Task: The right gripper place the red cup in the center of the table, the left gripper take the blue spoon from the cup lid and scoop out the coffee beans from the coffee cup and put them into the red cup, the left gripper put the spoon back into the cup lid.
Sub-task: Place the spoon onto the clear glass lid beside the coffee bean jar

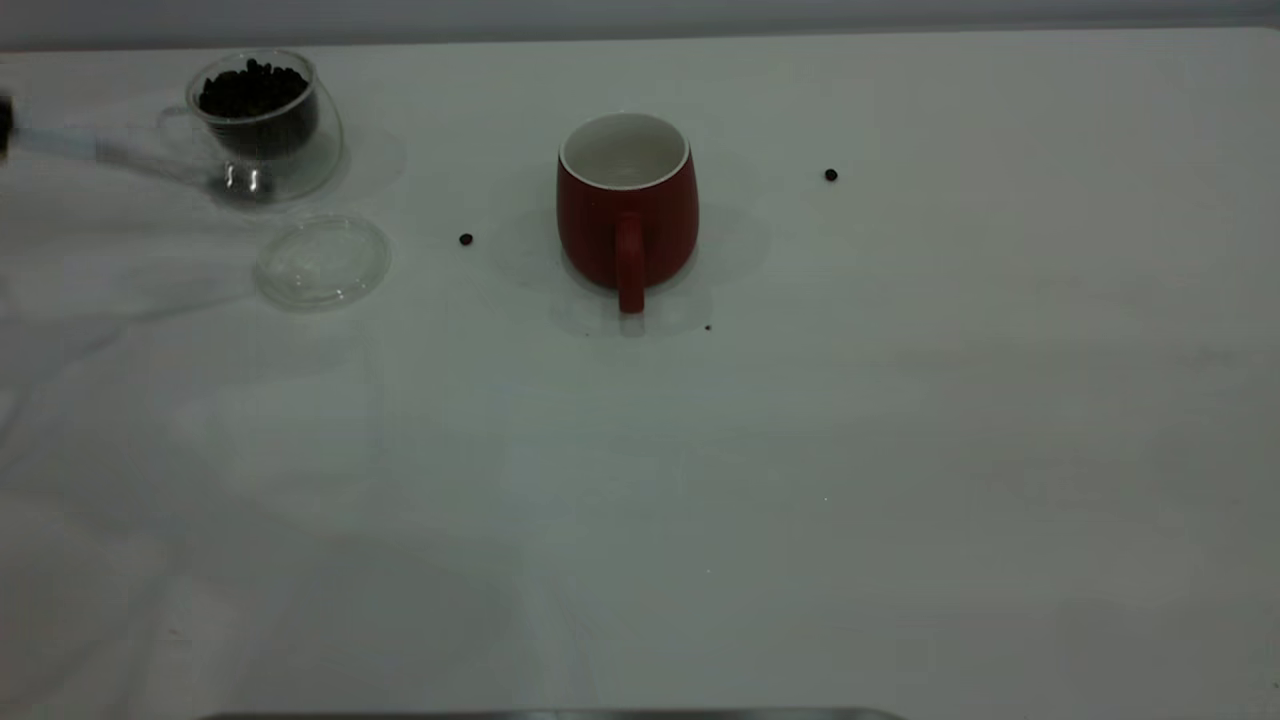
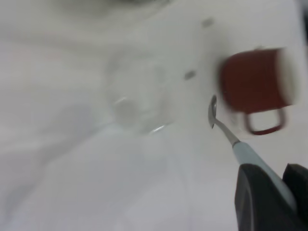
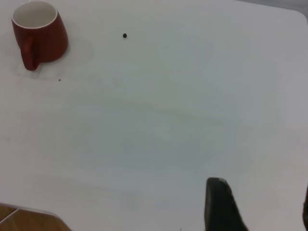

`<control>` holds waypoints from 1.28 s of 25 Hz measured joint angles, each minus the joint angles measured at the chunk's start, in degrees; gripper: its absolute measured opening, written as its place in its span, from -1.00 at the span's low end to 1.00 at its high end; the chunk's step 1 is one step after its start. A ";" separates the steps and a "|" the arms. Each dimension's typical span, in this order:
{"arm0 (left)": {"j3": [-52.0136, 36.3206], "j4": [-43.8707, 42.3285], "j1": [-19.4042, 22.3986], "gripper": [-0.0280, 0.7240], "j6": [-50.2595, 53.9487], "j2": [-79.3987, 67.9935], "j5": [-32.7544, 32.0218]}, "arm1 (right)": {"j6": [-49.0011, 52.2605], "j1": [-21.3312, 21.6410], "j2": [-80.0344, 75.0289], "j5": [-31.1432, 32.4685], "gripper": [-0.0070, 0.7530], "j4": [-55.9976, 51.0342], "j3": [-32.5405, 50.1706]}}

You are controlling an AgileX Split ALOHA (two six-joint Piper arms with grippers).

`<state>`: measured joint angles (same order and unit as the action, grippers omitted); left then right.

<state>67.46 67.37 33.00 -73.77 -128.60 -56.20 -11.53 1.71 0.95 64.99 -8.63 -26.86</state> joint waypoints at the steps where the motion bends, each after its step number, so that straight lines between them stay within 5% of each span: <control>1: 0.01 0.14 0.31 -0.59 0.15 -1.33 0.40 | 0.00 0.00 0.00 0.00 0.17 0.00 0.00; 13: -0.06 16.13 0.29 -0.59 -2.82 -13.64 1.87 | 0.00 0.00 0.00 0.00 0.17 0.00 0.00; 32: -0.06 24.82 -0.55 -0.59 -6.90 -19.41 -2.33 | 0.00 0.00 0.00 0.00 0.17 0.00 0.00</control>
<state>67.40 92.19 32.45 -80.66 -148.01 -58.53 -11.53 1.71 0.95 64.99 -8.63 -26.86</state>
